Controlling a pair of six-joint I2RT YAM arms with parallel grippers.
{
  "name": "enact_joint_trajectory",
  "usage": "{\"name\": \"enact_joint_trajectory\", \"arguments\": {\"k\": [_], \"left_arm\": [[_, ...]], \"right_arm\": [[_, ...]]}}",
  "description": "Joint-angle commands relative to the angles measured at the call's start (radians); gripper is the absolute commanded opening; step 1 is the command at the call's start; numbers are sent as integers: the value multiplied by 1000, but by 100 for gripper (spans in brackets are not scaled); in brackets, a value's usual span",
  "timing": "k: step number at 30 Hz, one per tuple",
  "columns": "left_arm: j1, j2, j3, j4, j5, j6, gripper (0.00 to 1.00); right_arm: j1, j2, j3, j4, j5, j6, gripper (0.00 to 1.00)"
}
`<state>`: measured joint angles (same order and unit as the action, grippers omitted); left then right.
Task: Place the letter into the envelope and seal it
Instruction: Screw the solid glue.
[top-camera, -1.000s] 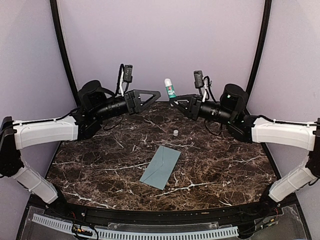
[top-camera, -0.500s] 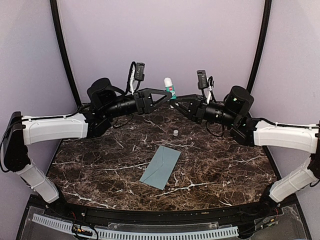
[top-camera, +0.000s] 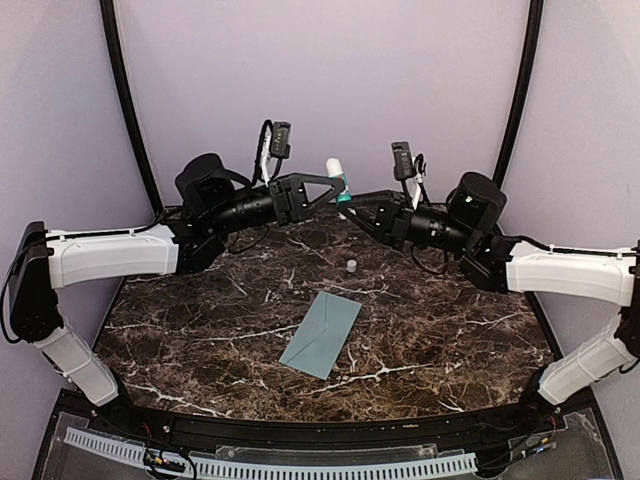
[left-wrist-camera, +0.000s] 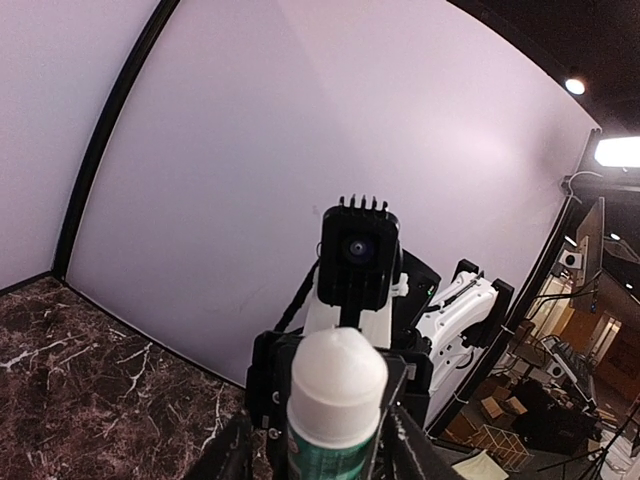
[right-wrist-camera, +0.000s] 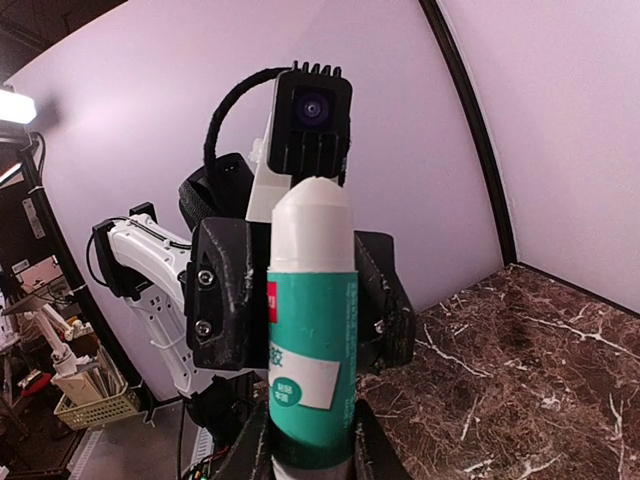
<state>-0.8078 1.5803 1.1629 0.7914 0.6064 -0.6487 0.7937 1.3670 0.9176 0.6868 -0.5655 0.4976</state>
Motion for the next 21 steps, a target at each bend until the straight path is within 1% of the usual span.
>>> {"name": "enact_joint_trajectory", "arguments": {"k": [1, 7, 8, 9, 14, 15, 16, 17, 20, 21], "left_arm": [[-5, 3, 33, 34, 15, -1, 41], [-4, 9, 35, 34, 21, -6, 35], [-5, 11, 35, 34, 18, -6, 33], [-5, 11, 35, 34, 17, -6, 27], [-5, 10, 35, 24, 19, -2, 13], [-5, 9, 35, 20, 18, -1, 10], [-5, 7, 35, 11, 17, 6, 8], [-4, 5, 34, -3, 16, 11, 7], [-4, -9, 32, -39, 12, 43, 5], [-4, -13, 32, -60, 15, 50, 5]], "right_arm": [[13, 15, 17, 18, -14, -12, 10], [13, 21, 26, 7, -15, -17, 10], [13, 21, 26, 7, -14, -16, 10], [13, 21, 25, 7, -12, -17, 10], [13, 15, 20, 3, 3, -20, 11], [13, 12, 20, -1, 8, -22, 13], [13, 7, 18, -6, 13, -23, 20], [13, 4, 19, -13, 15, -28, 31], [11, -21, 14, -51, 31, -43, 53], [9, -31, 9, -65, 36, -49, 59]]}}
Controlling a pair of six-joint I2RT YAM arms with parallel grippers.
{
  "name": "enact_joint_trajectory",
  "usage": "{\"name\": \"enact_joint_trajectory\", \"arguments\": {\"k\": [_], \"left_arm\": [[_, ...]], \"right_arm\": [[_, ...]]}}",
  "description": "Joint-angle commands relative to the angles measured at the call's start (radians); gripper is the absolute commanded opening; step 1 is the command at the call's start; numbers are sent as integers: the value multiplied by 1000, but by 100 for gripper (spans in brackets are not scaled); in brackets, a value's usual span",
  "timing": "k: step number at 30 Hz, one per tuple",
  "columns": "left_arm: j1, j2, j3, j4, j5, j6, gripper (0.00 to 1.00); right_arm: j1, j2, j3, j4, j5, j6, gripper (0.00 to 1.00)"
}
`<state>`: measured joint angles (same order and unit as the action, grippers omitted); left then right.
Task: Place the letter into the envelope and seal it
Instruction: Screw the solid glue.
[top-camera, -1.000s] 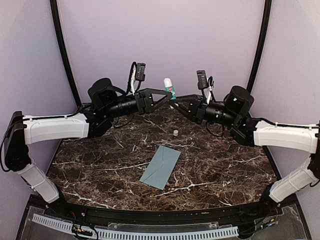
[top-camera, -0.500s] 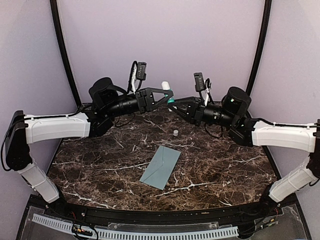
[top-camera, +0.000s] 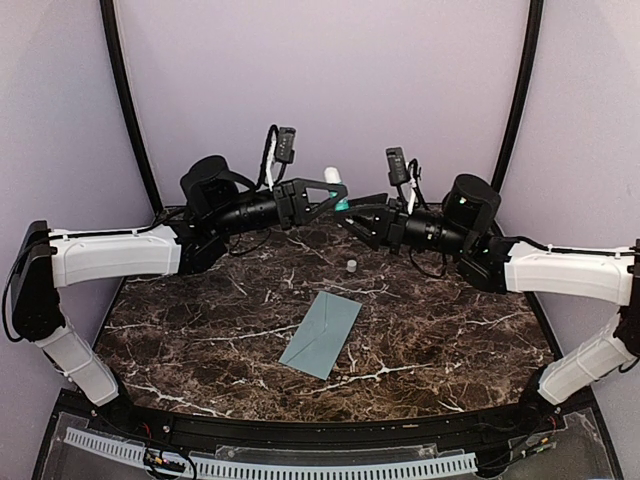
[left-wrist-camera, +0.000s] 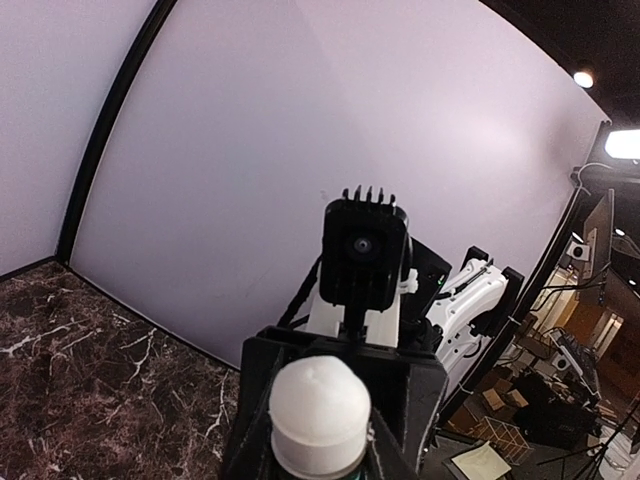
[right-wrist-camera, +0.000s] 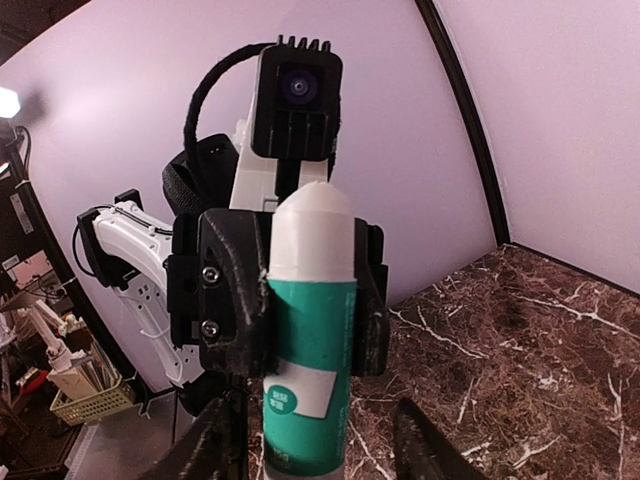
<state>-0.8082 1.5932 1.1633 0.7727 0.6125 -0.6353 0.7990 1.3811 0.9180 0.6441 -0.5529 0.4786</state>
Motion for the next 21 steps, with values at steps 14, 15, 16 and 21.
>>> {"name": "enact_joint_trajectory", "arguments": {"k": [14, 15, 16, 21], "left_arm": [[10, -56, 4, 57, 217, 27, 3], [10, -54, 6, 62, 234, 25, 3], [10, -53, 8, 70, 240, 23, 3], [10, -51, 11, 80, 273, 20, 3]], "right_arm": [[-33, -24, 42, -104, -385, -10, 72], [-31, -21, 42, -99, -390, -6, 71], [-29, -21, 40, -89, -387, -2, 70], [-26, -5, 45, -30, -390, 34, 53]]}}
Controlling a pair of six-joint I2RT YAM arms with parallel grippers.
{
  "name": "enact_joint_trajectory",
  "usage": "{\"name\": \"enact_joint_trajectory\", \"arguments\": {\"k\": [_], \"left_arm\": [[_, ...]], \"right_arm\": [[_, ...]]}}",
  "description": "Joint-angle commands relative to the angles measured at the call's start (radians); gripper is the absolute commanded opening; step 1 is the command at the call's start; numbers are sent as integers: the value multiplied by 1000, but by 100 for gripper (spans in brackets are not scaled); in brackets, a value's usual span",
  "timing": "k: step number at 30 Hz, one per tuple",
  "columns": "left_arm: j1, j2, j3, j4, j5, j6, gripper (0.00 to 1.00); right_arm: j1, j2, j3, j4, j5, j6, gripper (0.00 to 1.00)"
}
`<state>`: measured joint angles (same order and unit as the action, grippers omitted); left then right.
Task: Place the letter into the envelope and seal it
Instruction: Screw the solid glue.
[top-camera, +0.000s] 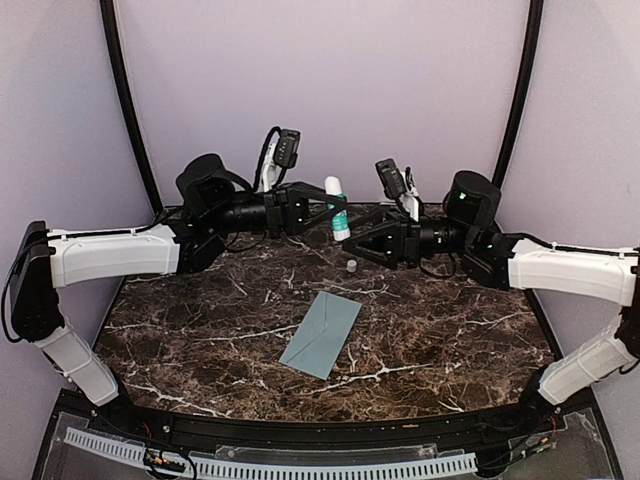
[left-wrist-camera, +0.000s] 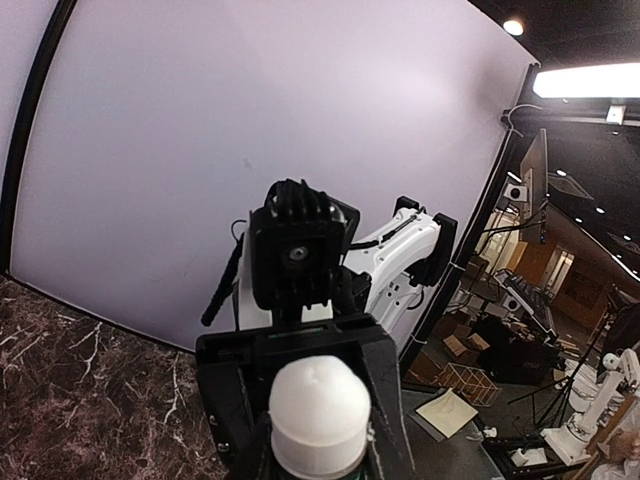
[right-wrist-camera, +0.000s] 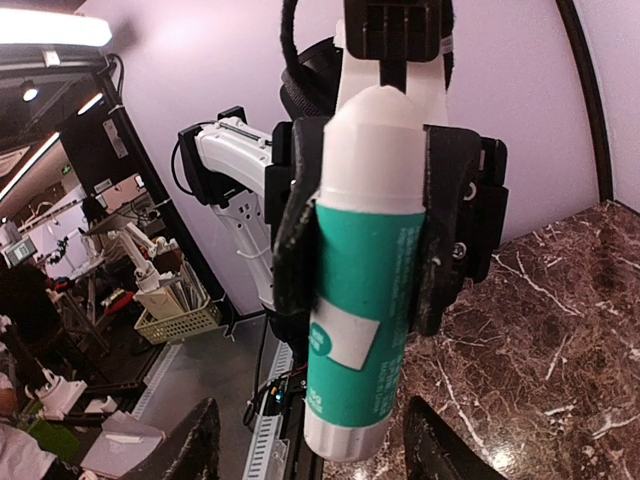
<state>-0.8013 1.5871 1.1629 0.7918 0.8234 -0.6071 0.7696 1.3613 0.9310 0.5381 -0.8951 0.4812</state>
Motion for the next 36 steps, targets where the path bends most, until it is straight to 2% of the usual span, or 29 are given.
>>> {"name": "enact_joint_trajectory", "arguments": {"k": [1, 9, 16, 19, 27, 30, 36], "left_arm": [[4, -45, 12, 61, 63, -8, 3], [3, -51, 8, 54, 64, -7, 1], [3, -60, 0, 29, 38, 20, 0], [4, -74, -9, -8, -1, 51, 0], [2, -123, -15, -256, -226, 245, 0], [2, -133, -22, -328, -346, 278, 0], [-6, -129, -25, -410, -484, 287, 0]], "right_arm": [[4, 21, 32, 91, -49, 41, 49], [12, 60, 40, 193, -67, 97, 34], [17, 64, 40, 176, -61, 88, 15], [17, 58, 35, 137, -28, 64, 11], [17, 24, 43, -4, 194, -14, 7], [27, 19, 60, -57, 294, -44, 7], [107, 74, 171, -226, 503, -131, 6]]}}
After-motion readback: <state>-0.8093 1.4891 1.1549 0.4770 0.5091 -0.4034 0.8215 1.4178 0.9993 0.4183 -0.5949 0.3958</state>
